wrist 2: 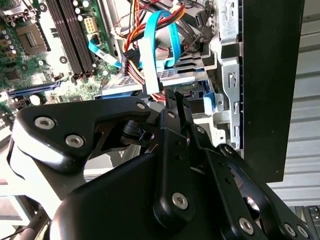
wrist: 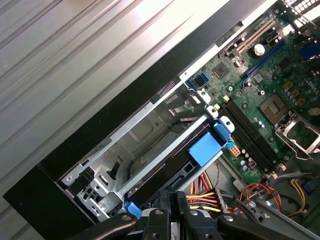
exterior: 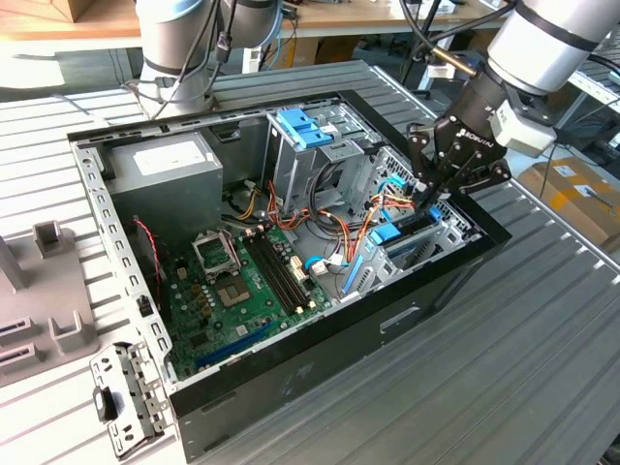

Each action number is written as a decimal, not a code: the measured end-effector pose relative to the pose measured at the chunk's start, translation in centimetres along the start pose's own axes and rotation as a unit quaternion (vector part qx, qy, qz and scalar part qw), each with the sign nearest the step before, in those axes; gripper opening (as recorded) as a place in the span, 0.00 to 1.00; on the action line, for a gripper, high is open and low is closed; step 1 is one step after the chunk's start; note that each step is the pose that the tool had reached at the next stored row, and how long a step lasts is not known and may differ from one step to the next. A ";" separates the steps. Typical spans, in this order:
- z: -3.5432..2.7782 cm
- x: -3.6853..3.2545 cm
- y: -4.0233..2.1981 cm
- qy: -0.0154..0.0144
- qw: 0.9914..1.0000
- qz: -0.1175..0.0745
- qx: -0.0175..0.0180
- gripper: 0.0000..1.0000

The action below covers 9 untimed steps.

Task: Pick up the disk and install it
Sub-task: 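Insert the first disk wire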

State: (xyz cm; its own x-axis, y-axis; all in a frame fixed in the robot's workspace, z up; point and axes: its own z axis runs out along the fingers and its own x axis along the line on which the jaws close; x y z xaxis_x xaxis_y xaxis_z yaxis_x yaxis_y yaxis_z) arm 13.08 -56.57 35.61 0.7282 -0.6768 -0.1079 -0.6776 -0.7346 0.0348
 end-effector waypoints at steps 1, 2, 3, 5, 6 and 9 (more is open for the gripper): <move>0.06 0.00 0.01 0.000 1.000 0.007 0.001 0.17; 0.12 0.01 0.01 -0.001 1.000 0.015 0.002 0.17; 0.19 0.02 0.00 -0.001 1.000 0.026 0.003 0.17; 0.26 0.02 0.01 -0.001 0.999 0.041 0.004 0.17; 0.28 0.01 0.01 -0.002 0.999 0.047 0.005 0.17; 0.34 -0.05 0.08 -0.002 0.998 0.062 0.007 0.17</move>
State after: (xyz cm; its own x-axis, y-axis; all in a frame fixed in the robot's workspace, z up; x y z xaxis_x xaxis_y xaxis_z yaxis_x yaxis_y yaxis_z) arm 12.95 -56.58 35.29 0.6377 -0.7627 -0.1082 -0.7643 -0.6439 0.0346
